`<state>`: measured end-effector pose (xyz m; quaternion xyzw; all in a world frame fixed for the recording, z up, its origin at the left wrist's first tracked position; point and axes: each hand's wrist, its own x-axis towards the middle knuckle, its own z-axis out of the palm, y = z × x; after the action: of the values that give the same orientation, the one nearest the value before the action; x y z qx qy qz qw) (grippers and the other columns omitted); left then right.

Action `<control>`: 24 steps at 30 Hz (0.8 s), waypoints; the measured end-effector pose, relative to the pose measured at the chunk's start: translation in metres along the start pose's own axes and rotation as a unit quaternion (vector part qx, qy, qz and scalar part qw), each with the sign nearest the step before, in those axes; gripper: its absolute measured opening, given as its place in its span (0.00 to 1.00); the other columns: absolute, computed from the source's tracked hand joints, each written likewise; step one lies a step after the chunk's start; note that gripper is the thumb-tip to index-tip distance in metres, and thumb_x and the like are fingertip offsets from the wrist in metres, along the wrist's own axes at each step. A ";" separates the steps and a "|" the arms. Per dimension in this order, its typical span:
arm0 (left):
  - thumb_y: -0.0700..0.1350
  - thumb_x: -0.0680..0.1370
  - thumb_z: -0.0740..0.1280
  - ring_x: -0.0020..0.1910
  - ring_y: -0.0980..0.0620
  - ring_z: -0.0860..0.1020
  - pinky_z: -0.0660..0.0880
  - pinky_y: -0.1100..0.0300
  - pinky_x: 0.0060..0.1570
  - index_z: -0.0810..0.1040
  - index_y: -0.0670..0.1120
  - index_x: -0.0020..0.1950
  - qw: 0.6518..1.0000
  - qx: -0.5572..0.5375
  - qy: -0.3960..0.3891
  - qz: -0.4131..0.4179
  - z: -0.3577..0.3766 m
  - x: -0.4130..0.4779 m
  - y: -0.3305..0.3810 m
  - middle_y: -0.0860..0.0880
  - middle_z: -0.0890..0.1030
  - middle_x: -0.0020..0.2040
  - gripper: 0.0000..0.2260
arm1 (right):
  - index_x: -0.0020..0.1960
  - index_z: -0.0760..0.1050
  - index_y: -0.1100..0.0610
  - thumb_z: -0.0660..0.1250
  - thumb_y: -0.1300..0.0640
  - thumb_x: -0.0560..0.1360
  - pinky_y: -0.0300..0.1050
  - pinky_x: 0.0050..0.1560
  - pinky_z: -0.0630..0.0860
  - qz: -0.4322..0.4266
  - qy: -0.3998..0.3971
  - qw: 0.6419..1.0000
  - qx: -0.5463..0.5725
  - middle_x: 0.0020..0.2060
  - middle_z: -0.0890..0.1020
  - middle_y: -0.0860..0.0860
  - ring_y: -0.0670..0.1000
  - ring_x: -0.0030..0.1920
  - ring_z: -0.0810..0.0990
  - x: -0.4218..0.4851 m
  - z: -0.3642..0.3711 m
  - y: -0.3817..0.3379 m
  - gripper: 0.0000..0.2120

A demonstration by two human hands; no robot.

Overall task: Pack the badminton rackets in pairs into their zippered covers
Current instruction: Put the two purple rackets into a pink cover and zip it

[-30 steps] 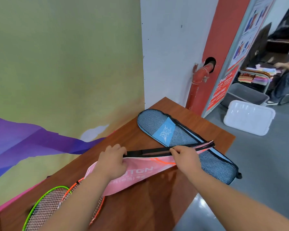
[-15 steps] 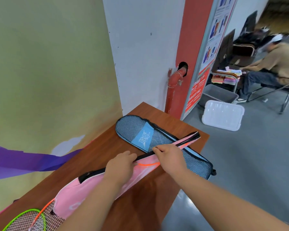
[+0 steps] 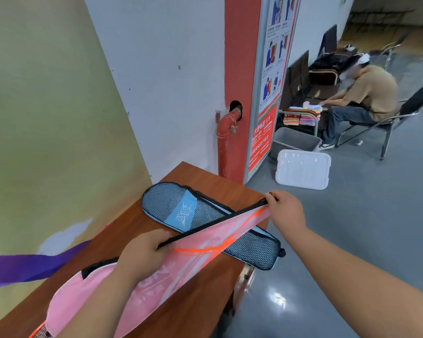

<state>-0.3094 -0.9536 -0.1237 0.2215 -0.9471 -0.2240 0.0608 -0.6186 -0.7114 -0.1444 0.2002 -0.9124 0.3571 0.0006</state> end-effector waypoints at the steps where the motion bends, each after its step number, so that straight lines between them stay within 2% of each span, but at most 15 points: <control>1: 0.50 0.79 0.69 0.40 0.63 0.76 0.68 0.64 0.37 0.74 0.70 0.41 1.000 -0.006 0.002 -0.003 -0.001 -0.001 0.004 0.68 0.78 0.41 0.14 | 0.48 0.84 0.54 0.65 0.52 0.84 0.50 0.49 0.74 0.011 -0.010 1.000 0.021 0.44 0.83 0.51 0.56 0.48 0.80 0.003 -0.007 0.004 0.12; 5: 0.48 0.80 0.71 0.38 0.63 0.77 0.69 0.62 0.37 0.75 0.68 0.40 0.999 -0.033 0.006 -0.010 -0.004 -0.006 0.020 0.65 0.79 0.39 0.15 | 0.53 0.83 0.55 0.62 0.53 0.85 0.46 0.48 0.69 0.073 -0.008 0.992 0.106 0.43 0.81 0.53 0.56 0.47 0.77 0.011 -0.030 0.021 0.12; 9: 0.46 0.81 0.71 0.37 0.59 0.76 0.70 0.58 0.39 0.76 0.61 0.39 0.998 -0.062 -0.009 -0.020 -0.009 -0.012 0.027 0.59 0.78 0.36 0.13 | 0.56 0.80 0.55 0.59 0.52 0.86 0.47 0.51 0.71 0.124 -0.011 0.976 0.176 0.49 0.83 0.57 0.60 0.51 0.79 0.016 -0.034 0.028 0.12; 11: 0.46 0.81 0.70 0.36 0.57 0.75 0.71 0.55 0.40 0.76 0.56 0.39 0.997 -0.073 -0.014 -0.030 -0.013 -0.017 0.027 0.57 0.77 0.35 0.12 | 0.54 0.78 0.52 0.58 0.50 0.85 0.52 0.54 0.78 0.144 -0.022 0.969 0.199 0.48 0.83 0.56 0.62 0.52 0.81 0.016 -0.030 0.028 0.11; 13: 0.46 0.81 0.70 0.35 0.57 0.74 0.70 0.54 0.40 0.75 0.52 0.39 0.995 -0.082 -0.020 -0.048 -0.016 -0.024 0.022 0.55 0.76 0.34 0.11 | 0.51 0.76 0.46 0.56 0.43 0.80 0.64 0.56 0.83 0.178 -0.053 0.951 0.247 0.49 0.83 0.55 0.62 0.53 0.82 0.019 -0.018 0.030 0.12; 15: 0.46 0.81 0.70 0.33 0.58 0.71 0.68 0.55 0.39 0.75 0.48 0.40 0.991 -0.107 -0.019 -0.076 -0.022 -0.034 0.012 0.54 0.73 0.33 0.11 | 0.54 0.75 0.43 0.54 0.37 0.79 0.67 0.60 0.82 0.213 -0.095 0.920 0.316 0.55 0.84 0.57 0.62 0.56 0.82 0.021 -0.002 0.021 0.16; 17: 0.47 0.82 0.69 0.34 0.58 0.70 0.66 0.55 0.38 0.74 0.46 0.42 0.988 -0.123 -0.011 -0.098 -0.030 -0.046 0.002 0.54 0.71 0.33 0.11 | 0.61 0.78 0.48 0.58 0.29 0.79 0.65 0.62 0.82 0.278 -0.149 0.844 0.435 0.57 0.86 0.56 0.59 0.58 0.85 0.012 0.004 -0.013 0.26; 18: 0.47 0.83 0.68 0.34 0.58 0.70 0.66 0.55 0.38 0.74 0.46 0.42 0.986 -0.124 -0.002 -0.116 -0.036 -0.057 -0.006 0.54 0.71 0.33 0.11 | 0.65 0.78 0.49 0.61 0.25 0.76 0.65 0.61 0.83 0.290 -0.199 0.802 0.482 0.57 0.87 0.55 0.58 0.58 0.86 0.006 0.014 -0.031 0.32; 19: 0.48 0.83 0.67 0.33 0.57 0.70 0.66 0.56 0.38 0.73 0.47 0.41 0.983 -0.123 0.009 -0.133 -0.042 -0.067 -0.013 0.54 0.71 0.33 0.12 | 0.67 0.78 0.48 0.64 0.23 0.74 0.65 0.59 0.83 0.271 -0.243 0.781 0.508 0.58 0.88 0.52 0.57 0.58 0.87 -0.002 0.022 -0.047 0.35; 20: 0.48 0.84 0.67 0.33 0.57 0.70 0.67 0.56 0.37 0.72 0.47 0.41 0.980 -0.125 0.018 -0.152 -0.048 -0.077 -0.020 0.54 0.71 0.33 0.13 | 0.69 0.78 0.47 0.66 0.26 0.75 0.64 0.55 0.84 0.240 -0.275 0.774 0.518 0.59 0.88 0.51 0.57 0.58 0.87 -0.011 0.028 -0.063 0.32; 22: 0.50 0.84 0.66 0.33 0.56 0.70 0.67 0.57 0.37 0.72 0.45 0.42 0.971 -0.136 0.048 -0.191 -0.064 -0.107 -0.036 0.54 0.71 0.33 0.13 | 0.71 0.77 0.47 0.72 0.38 0.79 0.62 0.48 0.86 0.194 -0.318 0.766 0.524 0.61 0.88 0.53 0.59 0.59 0.87 -0.029 0.050 -0.097 0.24; 24: 0.51 0.83 0.66 0.33 0.57 0.71 0.69 0.58 0.37 0.75 0.46 0.45 0.962 -0.134 0.078 -0.225 -0.082 -0.139 -0.048 0.54 0.73 0.34 0.12 | 0.70 0.78 0.49 0.74 0.48 0.80 0.62 0.47 0.86 0.170 -0.363 0.748 0.529 0.61 0.87 0.53 0.60 0.60 0.87 -0.047 0.069 -0.135 0.20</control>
<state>-0.1480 -0.9628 -0.0744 0.4355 -0.8264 -0.3390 0.1118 -0.5157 -0.8291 -0.1150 0.1246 -0.5279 0.6773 -0.4970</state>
